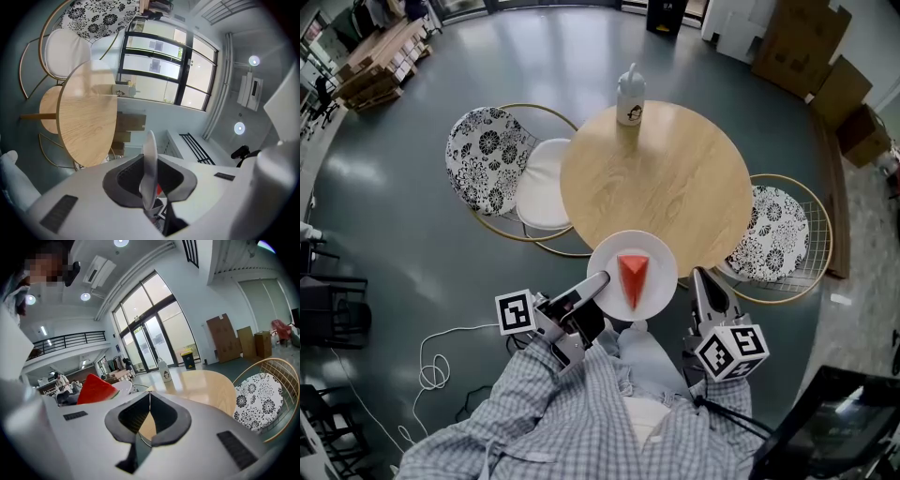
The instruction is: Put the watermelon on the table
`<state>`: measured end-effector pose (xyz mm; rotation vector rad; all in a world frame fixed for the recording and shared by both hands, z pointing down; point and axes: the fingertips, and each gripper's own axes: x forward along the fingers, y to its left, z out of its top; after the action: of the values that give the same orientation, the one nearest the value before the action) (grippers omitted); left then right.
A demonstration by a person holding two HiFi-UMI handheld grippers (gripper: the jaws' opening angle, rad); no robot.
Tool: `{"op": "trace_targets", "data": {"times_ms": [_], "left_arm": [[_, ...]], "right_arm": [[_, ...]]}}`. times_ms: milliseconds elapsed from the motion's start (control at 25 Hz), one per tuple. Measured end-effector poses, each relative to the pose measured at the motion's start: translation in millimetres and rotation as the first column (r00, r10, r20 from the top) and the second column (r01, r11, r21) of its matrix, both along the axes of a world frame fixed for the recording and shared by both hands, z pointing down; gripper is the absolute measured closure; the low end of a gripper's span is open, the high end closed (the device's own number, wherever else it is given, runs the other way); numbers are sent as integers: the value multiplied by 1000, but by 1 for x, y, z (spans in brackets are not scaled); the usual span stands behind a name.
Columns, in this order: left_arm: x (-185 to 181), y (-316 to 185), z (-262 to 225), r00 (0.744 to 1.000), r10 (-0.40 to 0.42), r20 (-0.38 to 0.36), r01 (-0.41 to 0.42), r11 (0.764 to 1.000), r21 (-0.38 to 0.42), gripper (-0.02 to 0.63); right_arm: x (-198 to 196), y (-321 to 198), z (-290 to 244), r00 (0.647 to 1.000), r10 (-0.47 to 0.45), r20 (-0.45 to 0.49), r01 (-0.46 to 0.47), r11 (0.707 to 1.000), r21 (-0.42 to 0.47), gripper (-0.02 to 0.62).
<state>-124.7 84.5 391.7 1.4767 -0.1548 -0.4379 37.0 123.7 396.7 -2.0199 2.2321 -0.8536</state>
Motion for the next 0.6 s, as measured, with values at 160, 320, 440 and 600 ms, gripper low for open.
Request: {"op": "trace_targets", "data": {"times_ms": [160, 320, 440, 600], "left_arm": [[-5, 2, 0, 1000, 10, 1, -10, 1000, 5, 545], [-9, 5, -2, 1000, 22, -2, -22, 1000, 14, 545], [-12, 8, -2, 1000, 27, -6, -27, 1000, 11, 545], [-14, 12, -2, 999, 33, -3, -33, 999, 12, 545]], "right_arm": [[-10, 0, -6, 1000, 7, 30, -8, 1000, 24, 584], [-18, 4, -11, 998, 16, 60, -18, 999, 35, 584], [-22, 8, -21, 991, 19, 130, -31, 996, 89, 584], [-30, 13, -34, 982, 4, 189, -30, 990, 135, 583]]}}
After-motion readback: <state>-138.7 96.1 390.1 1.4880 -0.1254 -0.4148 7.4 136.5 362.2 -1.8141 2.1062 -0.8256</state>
